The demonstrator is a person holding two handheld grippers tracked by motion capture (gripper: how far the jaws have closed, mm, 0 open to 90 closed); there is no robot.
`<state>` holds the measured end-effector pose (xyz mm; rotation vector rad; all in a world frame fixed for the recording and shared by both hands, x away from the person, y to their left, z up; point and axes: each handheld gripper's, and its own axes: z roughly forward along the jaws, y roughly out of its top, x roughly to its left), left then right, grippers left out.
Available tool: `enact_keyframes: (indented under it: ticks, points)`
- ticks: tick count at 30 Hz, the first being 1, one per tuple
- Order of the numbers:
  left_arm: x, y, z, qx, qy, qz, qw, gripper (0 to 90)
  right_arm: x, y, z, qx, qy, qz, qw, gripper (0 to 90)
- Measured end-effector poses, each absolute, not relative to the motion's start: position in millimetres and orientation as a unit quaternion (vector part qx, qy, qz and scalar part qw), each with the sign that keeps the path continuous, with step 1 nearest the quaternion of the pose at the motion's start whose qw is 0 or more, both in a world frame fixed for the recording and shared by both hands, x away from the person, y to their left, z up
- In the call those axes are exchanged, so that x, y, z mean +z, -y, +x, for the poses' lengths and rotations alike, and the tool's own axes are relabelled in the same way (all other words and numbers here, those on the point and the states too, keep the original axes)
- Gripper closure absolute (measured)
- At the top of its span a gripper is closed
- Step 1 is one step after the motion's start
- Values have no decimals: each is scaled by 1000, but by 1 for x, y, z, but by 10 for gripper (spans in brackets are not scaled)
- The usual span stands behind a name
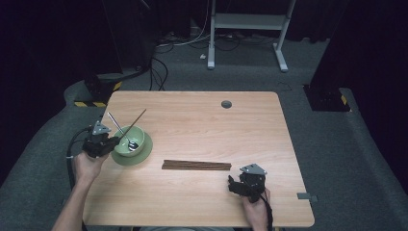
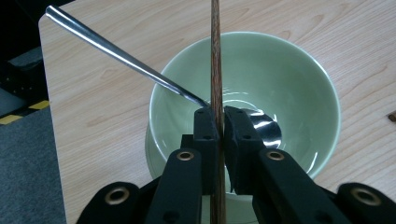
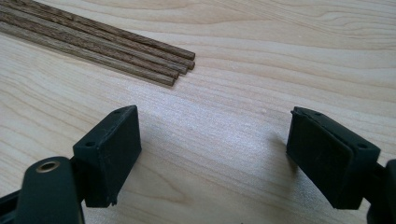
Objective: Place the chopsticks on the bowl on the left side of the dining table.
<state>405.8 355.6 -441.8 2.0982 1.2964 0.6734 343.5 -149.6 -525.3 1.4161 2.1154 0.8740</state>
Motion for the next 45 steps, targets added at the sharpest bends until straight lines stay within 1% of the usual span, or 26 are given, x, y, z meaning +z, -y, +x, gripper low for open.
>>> enact_keyframes:
  ticks: [6,27,38,39,42,45]
  points:
    - [-445,-360,408,253,-488,787,280,832,-525,150,344,317,-766,512,223,171]
    - [-447,-364,410,256,-490,785,281,824,-525,150,343,316,-766,513,224,171]
    - [-447,-366,409,250,-501,771,303,707,-525,150,343,316,-766,513,224,171]
    - [-447,-365,409,249,-502,770,306,707,-525,149,343,316,-766,513,224,171]
    - [-446,-364,409,246,-507,765,310,643,-525,149,343,316,-766,513,224,171]
    - [-446,-365,408,246,-509,762,315,608,-525,149,343,316,-766,513,224,171]
